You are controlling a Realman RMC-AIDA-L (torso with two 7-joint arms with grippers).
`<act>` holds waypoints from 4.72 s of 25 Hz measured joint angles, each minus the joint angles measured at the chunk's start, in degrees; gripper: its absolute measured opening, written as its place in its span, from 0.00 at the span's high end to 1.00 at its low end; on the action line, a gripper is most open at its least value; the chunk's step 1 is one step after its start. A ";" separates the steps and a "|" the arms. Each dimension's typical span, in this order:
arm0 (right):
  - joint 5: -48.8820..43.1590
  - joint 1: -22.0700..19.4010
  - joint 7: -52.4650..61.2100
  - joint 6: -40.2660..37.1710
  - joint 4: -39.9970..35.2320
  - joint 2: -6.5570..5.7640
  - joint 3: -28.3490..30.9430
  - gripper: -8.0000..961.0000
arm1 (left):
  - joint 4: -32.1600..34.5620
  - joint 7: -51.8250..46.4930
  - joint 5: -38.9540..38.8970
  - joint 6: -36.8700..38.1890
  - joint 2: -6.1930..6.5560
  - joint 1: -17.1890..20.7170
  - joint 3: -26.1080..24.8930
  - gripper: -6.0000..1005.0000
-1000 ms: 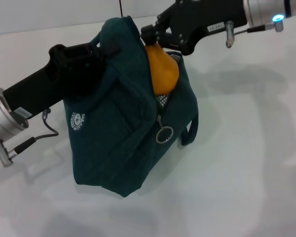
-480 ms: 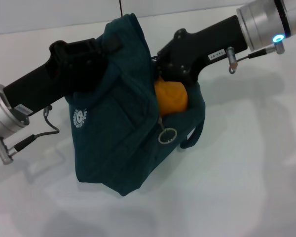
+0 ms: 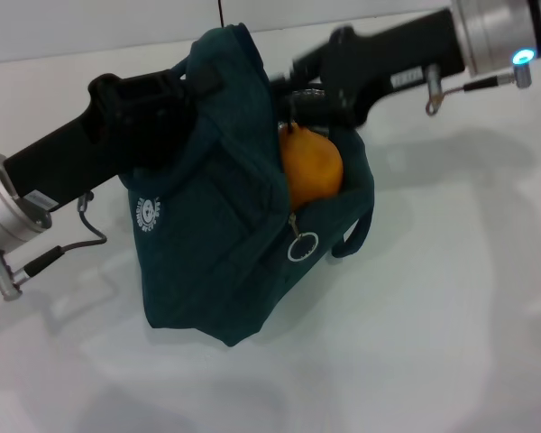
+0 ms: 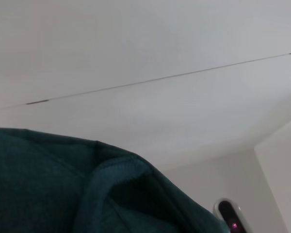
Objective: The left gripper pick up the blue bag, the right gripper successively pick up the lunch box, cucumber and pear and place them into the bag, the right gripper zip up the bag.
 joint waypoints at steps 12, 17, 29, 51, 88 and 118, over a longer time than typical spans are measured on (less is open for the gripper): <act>10.76 -5.31 -4.99 0.76 0.01 -0.33 5.76 0.40 | 0.00 0.21 0.00 0.46 0.10 -0.23 -0.31 0.94; 10.73 -11.99 -8.24 4.28 5.33 -1.80 8.98 0.30 | -0.08 0.63 -0.10 0.35 0.06 0.00 -0.61 0.94; 5.07 -16.85 -10.19 12.15 9.83 -2.02 8.41 0.26 | -0.58 0.83 -0.45 0.10 0.02 -0.08 -0.88 0.94; 5.92 -4.20 -16.67 33.66 25.10 0.88 -4.92 0.30 | -1.43 0.83 -1.02 0.04 -0.17 -0.12 -0.59 0.94; 31.90 -15.00 -26.44 18.37 8.30 0.48 -11.61 0.99 | -5.82 1.88 8.46 1.95 0.21 2.49 -0.04 0.94; 34.53 -19.55 -32.62 22.14 12.82 0.38 -6.43 0.84 | -5.09 3.03 11.75 -2.06 1.42 3.14 -0.62 0.94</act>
